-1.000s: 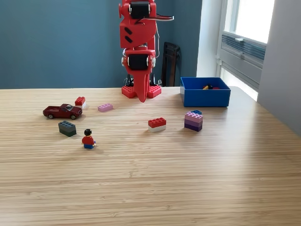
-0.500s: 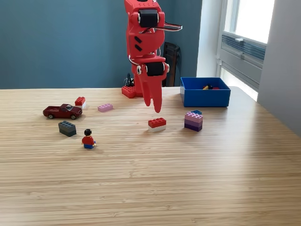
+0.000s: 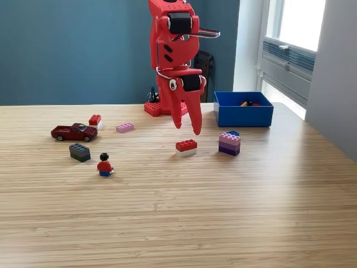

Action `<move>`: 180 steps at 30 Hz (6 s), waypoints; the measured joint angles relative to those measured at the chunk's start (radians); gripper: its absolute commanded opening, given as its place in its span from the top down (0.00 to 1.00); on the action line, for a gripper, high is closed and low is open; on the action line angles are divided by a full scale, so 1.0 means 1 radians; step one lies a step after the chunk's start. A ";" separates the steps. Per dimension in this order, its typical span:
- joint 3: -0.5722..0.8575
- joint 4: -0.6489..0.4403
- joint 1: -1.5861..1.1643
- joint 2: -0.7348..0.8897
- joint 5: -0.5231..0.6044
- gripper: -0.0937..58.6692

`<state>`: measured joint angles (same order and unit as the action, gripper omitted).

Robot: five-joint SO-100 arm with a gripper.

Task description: Grasp a lego block and put it in the bin.

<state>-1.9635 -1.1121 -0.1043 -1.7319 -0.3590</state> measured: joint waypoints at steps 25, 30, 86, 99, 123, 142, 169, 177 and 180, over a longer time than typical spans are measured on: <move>0.272 0.012 -0.012 0.394 0.147 1.00; 0.272 0.012 -0.023 0.394 0.213 1.00; 0.799 -0.618 -1.112 0.397 0.834 1.00; 0.773 -0.620 -1.137 0.397 0.788 0.47; 0.914 -0.620 -0.765 0.399 0.818 1.00; 0.853 -0.611 -0.344 0.399 0.678 1.00; 0.808 -0.426 -0.110 0.399 0.591 1.00; 0.798 -0.400 0.051 0.408 0.558 1.00; 0.798 -0.396 0.120 0.408 0.557 1.00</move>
<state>-1.1658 -1.5079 0.0153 -1.3238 0.1979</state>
